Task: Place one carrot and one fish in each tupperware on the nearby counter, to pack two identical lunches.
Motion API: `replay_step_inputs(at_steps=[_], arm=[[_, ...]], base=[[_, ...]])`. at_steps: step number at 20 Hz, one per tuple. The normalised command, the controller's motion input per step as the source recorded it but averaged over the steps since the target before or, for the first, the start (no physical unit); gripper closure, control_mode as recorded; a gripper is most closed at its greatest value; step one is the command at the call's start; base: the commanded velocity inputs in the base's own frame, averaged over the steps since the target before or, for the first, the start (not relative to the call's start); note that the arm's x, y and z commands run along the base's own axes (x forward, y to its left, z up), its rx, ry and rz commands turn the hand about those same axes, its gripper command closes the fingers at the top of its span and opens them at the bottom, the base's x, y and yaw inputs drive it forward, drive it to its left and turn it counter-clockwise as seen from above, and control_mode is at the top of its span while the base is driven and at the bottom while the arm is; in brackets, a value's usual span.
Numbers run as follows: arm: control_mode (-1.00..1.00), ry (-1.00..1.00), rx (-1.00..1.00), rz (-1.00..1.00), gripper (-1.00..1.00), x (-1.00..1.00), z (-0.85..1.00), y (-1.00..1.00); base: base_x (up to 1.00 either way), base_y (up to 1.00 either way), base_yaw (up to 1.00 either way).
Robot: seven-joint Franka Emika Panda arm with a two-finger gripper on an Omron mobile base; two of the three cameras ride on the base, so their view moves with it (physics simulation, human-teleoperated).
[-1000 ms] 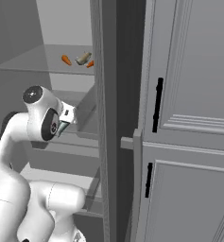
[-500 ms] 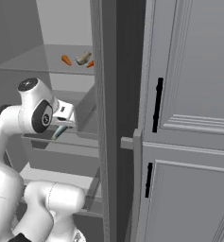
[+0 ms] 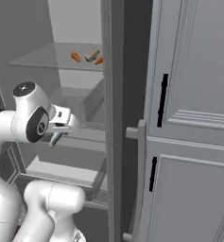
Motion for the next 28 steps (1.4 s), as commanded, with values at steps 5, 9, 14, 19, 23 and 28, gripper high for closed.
replay_step_inputs(at_steps=[5, 9, 14, 19, 23, 28], arm=[[1.0, 0.0, 0.0, 0.0, 1.0, 0.0, 0.0, 0.0], [1.0, 0.0, 0.0, 0.0, 1.0, 0.0, 0.0, 0.0], [1.0, 0.0, 0.0, 0.0, 1.0, 0.0, 0.0, 0.0], [1.0, 0.0, 0.0, 0.0, 1.0, 0.0, 0.0, 0.0], [1.0, 0.0, 0.0, 0.0, 1.0, 0.0, 0.0, 0.0], [1.0, 0.0, 0.0, 0.0, 1.0, 0.0, 0.0, 0.0]], base=[[-1.0, 0.0, 0.46], [-0.95, 0.0, 0.49], [-0.74, 0.14, 0.72], [0.03, 0.47, 0.78], [0.98, 0.47, 0.41], [1.0, 0.36, 0.1]])
